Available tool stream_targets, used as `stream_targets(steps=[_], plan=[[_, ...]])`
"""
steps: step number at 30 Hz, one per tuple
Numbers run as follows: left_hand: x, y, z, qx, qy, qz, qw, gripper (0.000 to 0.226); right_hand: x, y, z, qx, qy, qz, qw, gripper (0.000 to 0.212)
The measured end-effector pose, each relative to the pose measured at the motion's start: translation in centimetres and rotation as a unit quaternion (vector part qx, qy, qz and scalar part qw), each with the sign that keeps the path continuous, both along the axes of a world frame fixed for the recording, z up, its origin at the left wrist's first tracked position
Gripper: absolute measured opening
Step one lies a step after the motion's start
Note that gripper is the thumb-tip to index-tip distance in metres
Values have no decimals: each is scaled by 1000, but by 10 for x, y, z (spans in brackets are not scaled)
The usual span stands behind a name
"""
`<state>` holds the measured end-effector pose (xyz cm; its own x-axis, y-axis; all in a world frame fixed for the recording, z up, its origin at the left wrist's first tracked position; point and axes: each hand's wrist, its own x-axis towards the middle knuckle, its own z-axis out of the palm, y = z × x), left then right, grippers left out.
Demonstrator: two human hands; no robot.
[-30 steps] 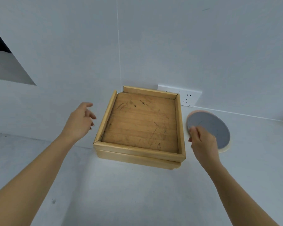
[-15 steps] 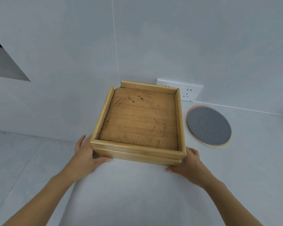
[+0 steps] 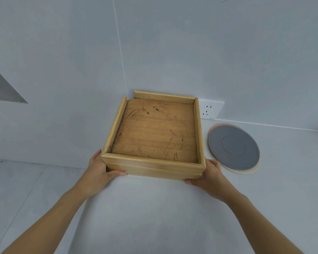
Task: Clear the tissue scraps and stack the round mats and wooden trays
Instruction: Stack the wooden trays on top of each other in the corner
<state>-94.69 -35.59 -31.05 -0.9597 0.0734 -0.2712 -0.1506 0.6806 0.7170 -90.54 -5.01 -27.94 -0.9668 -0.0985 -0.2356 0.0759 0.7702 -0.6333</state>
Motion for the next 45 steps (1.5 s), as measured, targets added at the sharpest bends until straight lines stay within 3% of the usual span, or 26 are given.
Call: stream_targets(steps=[7,11,14,18,21,22,23,25,26,29,32,36,37,40,45], plan=[[-4,-1,0,89,-26,-23,995,58,-1,-1,-6,-24,-12,-21,999,64],[4,2,12,180,-13,-43,983,57,3,0,-9,-117,-10,-38,992,90],[10,5,11,213,16,-5,977,43,9,-1,-11,-115,-4,-34,993,81],[11,12,10,186,45,31,981,20,10,-5,-14,-80,7,-21,997,67],[12,7,7,196,56,24,979,65,11,-7,-18,-73,24,-26,997,63],[13,6,7,197,57,23,978,69,11,-7,-20,-76,29,-29,996,62],[16,8,9,199,56,22,978,61,11,-7,-21,-79,30,-32,996,60],[19,14,9,198,56,26,978,19,10,-5,-22,-83,24,-33,996,59],[19,16,9,189,62,31,980,18,10,-5,-23,-84,20,-32,996,59],[17,13,8,193,61,25,979,21,10,-5,-24,-81,25,-33,996,59],[15,4,5,187,42,-16,981,76,10,-3,-22,-86,32,-25,995,63],[17,-4,15,242,74,11,967,104,10,14,-18,-68,44,-8,997,83],[17,-8,20,248,103,41,962,106,11,22,-17,-38,51,-9,998,89],[12,-15,43,234,192,113,946,79,15,46,-5,15,94,-38,995,94],[-8,2,91,-1,347,112,931,86,17,69,32,92,230,-85,965,97]])
